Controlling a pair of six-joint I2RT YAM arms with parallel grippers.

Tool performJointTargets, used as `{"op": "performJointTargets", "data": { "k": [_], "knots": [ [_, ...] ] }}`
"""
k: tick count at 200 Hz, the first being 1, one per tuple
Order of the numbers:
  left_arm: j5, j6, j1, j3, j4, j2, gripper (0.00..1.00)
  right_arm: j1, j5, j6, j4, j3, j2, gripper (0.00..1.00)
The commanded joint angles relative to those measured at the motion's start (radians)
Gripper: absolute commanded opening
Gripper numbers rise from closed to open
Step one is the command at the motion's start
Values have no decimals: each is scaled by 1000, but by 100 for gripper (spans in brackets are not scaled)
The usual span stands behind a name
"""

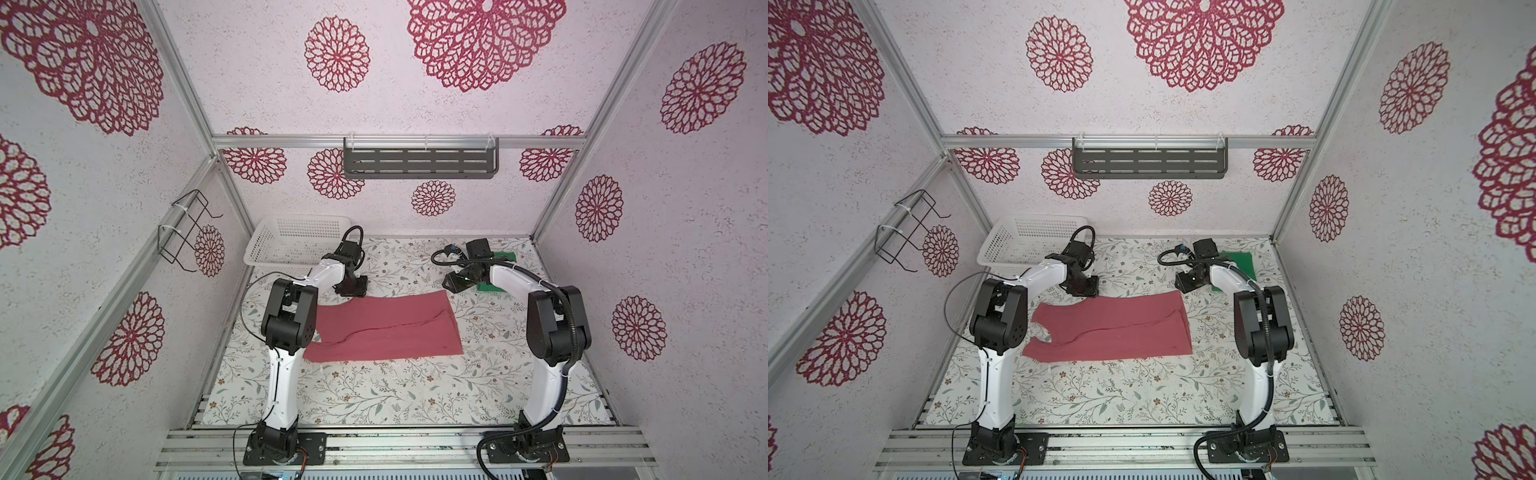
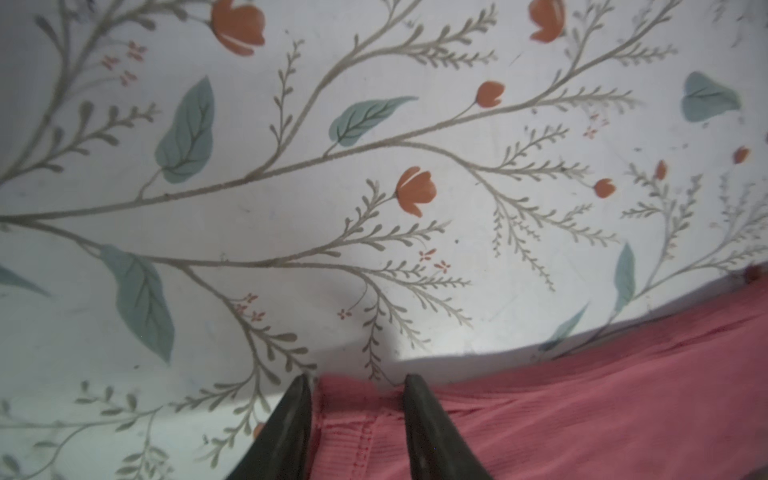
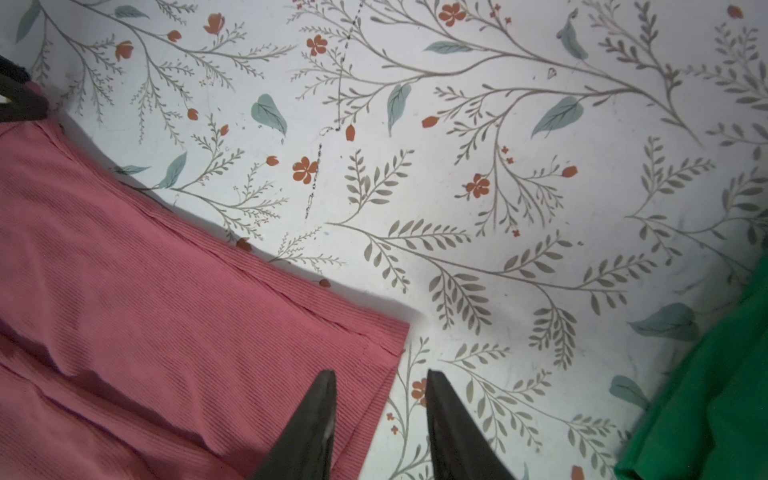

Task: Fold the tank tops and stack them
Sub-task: 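Move both grippers over the shirt's edge farthest from the robot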

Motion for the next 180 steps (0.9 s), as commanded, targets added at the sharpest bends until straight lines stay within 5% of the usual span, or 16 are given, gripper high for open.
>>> {"op": "performJointTargets", "data": {
  "k": [1,84,115,180],
  "knots": [
    [-22,9,-13,31,-25,34,41,-13,-7,14,22,46,22,39],
    [-26,-2,-13,38,-47,52,2,-12,-18,13,-28,127,146,41],
    [-40,-3,-13,35,-48,30,0,-7,-72,38,-41,113,149,38],
    [-45,-15,-15,25,-29,-13,0,-2,-74,40,-78,142,164,0]
  ]
}}
